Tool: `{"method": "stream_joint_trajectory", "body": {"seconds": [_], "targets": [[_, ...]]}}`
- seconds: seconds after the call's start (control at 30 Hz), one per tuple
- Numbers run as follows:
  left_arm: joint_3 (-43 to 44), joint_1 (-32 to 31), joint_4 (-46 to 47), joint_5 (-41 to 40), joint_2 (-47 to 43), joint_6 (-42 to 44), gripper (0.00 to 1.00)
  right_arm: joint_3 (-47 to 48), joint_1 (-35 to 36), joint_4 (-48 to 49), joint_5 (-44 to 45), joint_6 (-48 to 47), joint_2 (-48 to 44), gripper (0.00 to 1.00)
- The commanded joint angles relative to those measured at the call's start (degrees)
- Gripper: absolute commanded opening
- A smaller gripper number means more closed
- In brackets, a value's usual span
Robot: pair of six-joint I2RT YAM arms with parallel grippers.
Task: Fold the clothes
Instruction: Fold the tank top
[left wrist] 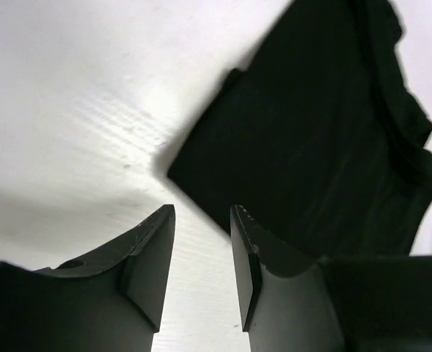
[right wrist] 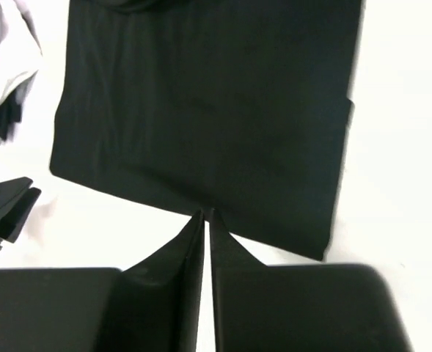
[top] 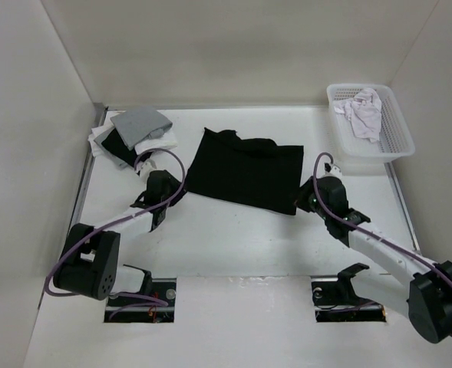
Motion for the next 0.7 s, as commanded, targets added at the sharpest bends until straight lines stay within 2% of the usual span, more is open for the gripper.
{"method": "stream_joint_trajectory", "body": {"seconds": [0.0, 0.1, 0.2, 0.4, 0.57, 0.67], "targets": [[-1.27, 1.87, 5.26, 2.16, 1.59, -0.95, 0.34, -3.35, 0.49, 3.61, 2.56, 2.11, -2.77, 0.16], [-0.05, 2.85, 6.85, 3.21, 4.84, -0.78, 0.34, -5.9, 0.05, 4.05, 2.82, 2.73, -4.18, 0.31], [1.27, 3.11, 7.12, 3.21, 7.57, -0.78, 0.34, -7.57, -0.83, 4.66, 2.91, 3.43, -4.44, 0.39], [3.47, 3.2, 8.08, 4.09, 11.79, -1.74, 0.25, -10.3, -2.41, 5.63, 3.43, 6.15, -3.74, 0.42], [4.53, 3.29, 9.48, 3.65, 14.17, -2.45, 0.06, -11.01, -2.68, 5.01, 4.93, 7.3, -1.73, 0.46], [3.74, 3.73, 10.89, 3.48, 14.17, -2.89, 0.04, -10.66, -2.59, 5.63, 5.11, 8.0, 0.91, 0.46]]}}
